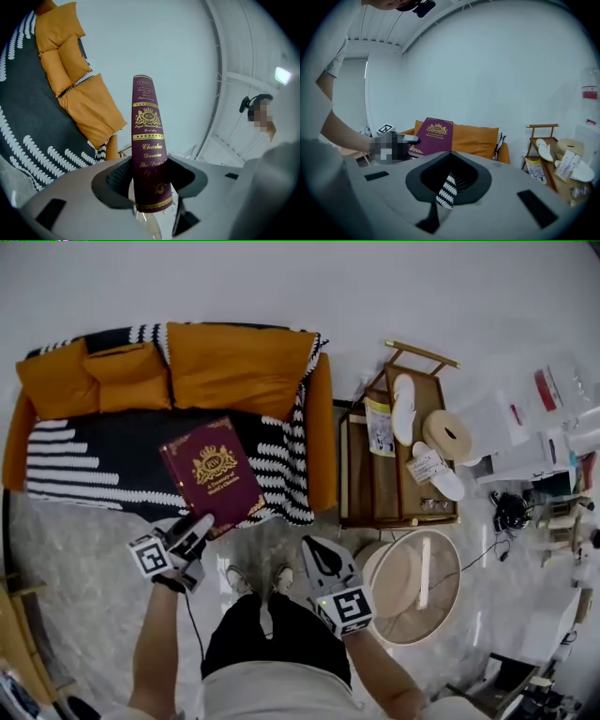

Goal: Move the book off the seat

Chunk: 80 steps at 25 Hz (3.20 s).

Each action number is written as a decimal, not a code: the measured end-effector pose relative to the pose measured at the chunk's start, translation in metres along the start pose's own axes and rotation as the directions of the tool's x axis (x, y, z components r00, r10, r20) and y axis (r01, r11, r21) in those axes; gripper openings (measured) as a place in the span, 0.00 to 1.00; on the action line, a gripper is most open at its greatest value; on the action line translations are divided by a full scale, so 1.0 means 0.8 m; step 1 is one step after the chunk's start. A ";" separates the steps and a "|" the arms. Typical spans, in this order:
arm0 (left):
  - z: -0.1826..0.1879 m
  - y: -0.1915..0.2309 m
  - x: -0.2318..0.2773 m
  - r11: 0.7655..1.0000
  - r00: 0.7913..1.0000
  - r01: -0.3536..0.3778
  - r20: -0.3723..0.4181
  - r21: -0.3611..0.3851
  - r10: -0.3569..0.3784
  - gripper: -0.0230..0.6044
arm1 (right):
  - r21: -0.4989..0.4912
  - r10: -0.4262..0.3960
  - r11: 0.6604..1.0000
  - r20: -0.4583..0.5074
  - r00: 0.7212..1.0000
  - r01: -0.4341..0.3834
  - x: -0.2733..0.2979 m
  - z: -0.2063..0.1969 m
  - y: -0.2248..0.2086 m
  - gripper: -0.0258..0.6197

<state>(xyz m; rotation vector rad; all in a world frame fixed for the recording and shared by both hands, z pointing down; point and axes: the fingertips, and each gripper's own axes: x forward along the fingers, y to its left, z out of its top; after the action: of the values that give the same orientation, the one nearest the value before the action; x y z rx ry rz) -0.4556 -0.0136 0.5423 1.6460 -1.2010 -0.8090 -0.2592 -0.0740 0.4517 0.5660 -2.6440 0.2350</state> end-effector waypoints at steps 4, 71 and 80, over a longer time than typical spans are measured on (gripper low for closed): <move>0.007 -0.014 -0.010 1.000 1.000 0.012 -0.016 0.025 -0.012 0.40 | 0.014 -0.070 0.997 -0.023 0.997 0.070 -0.035 -0.013 -0.010 0.07; -0.829 -0.353 0.348 0.863 -0.076 0.338 -0.925 -0.375 -0.372 0.40 | 0.481 -0.951 -0.054 -0.293 0.103 0.875 -0.774 -0.329 -0.143 0.07; -0.908 -0.214 0.354 0.900 -0.180 0.315 -0.950 -0.301 -0.254 0.40 | 0.511 -0.905 -0.051 -0.386 0.176 0.858 -0.743 -0.430 -0.154 0.07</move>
<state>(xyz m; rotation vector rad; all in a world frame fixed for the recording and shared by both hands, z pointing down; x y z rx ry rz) 0.3342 -0.0532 0.6512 1.8502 0.3904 0.4455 0.4117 0.1096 0.5084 2.4418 -1.4892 0.7035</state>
